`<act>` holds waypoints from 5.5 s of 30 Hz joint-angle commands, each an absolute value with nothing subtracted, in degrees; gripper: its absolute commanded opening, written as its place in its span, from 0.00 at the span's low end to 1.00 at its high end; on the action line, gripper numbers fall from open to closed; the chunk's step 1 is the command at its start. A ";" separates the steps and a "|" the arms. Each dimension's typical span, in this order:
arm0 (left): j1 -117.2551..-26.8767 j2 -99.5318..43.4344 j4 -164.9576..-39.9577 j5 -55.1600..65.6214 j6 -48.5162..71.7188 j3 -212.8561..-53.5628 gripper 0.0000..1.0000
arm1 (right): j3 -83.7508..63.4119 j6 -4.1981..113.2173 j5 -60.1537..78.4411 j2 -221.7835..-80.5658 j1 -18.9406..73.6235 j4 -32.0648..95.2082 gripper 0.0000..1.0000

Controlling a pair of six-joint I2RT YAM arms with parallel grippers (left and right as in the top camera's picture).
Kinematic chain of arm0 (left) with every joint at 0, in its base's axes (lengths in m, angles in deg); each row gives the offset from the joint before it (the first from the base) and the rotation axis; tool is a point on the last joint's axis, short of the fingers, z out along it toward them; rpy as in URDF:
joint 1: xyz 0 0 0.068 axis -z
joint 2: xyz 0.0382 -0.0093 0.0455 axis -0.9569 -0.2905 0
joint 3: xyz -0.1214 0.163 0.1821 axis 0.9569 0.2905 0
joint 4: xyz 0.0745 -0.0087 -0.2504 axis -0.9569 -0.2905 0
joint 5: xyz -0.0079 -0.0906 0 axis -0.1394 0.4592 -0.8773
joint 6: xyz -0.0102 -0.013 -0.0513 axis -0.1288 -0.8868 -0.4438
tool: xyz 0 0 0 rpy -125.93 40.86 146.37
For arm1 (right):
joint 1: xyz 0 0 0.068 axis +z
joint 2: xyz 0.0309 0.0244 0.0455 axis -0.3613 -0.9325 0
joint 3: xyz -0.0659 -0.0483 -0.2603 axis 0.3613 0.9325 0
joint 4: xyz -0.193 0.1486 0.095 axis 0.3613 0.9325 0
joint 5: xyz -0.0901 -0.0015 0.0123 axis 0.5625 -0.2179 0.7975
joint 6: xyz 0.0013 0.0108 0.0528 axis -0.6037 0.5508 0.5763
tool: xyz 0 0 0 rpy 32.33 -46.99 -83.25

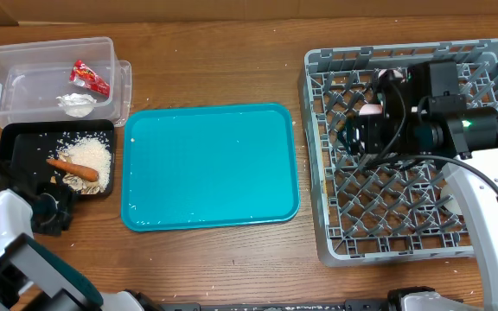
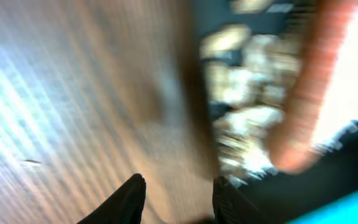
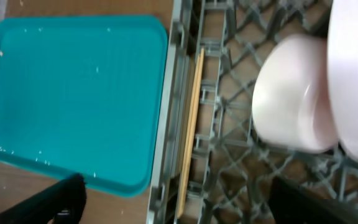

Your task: Sort waste into correct bins and load items into the dishwasher

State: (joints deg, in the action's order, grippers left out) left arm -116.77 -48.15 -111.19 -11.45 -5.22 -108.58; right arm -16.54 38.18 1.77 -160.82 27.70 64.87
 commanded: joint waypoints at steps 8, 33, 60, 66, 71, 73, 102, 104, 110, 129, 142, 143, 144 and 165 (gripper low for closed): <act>-96.03 -38.42 -119.12 -4.41 20.01 -118.89 0.77 | -17.33 42.38 1.31 -163.67 27.48 55.84 1.00; -80.16 -18.27 -149.53 -17.13 23.83 -120.27 1.00 | 1.01 45.09 8.00 -143.84 16.23 62.82 1.00; -80.16 -4.02 -140.39 -18.35 19.52 -120.01 1.00 | 7.37 45.33 12.85 -121.07 16.23 59.52 1.00; -80.16 -4.02 -140.39 -18.35 19.52 -120.01 1.00 | 7.37 45.33 12.85 -121.07 16.23 59.52 1.00; -80.16 -4.02 -140.39 -18.35 19.52 -120.01 1.00 | 7.41 45.33 12.85 -120.87 16.23 59.58 1.00; -80.16 -4.02 -140.39 -18.35 19.52 -120.01 1.00 | 7.41 45.33 12.85 -120.54 16.29 59.71 1.00; -80.16 -4.02 -140.39 -18.35 19.52 -120.01 1.00 | 46.06 45.15 11.32 -84.46 23.48 14.80 1.00; -80.16 -4.02 -140.39 -18.35 19.52 -120.01 1.00 | 50.32 45.13 11.38 -83.04 23.46 8.24 1.00; -80.16 -4.02 -140.39 -18.35 19.52 -120.01 1.00 | 61.36 44.76 13.11 -80.54 23.02 -8.13 1.00; -80.16 -4.02 -140.39 -18.35 19.52 -120.01 0.99 | 63.24 37.81 9.00 -80.57 23.09 2.82 1.00; -80.16 -4.02 -140.39 -18.35 19.52 -120.01 1.00 | 63.24 37.81 8.98 -80.57 23.09 2.82 1.00; -80.16 -4.02 -140.39 -18.35 19.52 -120.01 1.00 | 63.24 37.81 8.98 -80.57 23.09 2.82 1.00; -80.16 -4.02 -140.39 -18.35 19.52 -120.01 0.99 | 63.24 37.81 8.98 -80.57 23.09 2.82 1.00; -75.33 12.33 -125.92 -20.04 19.96 -104.12 1.00 | 63.24 37.81 8.98 -80.57 23.09 2.82 1.00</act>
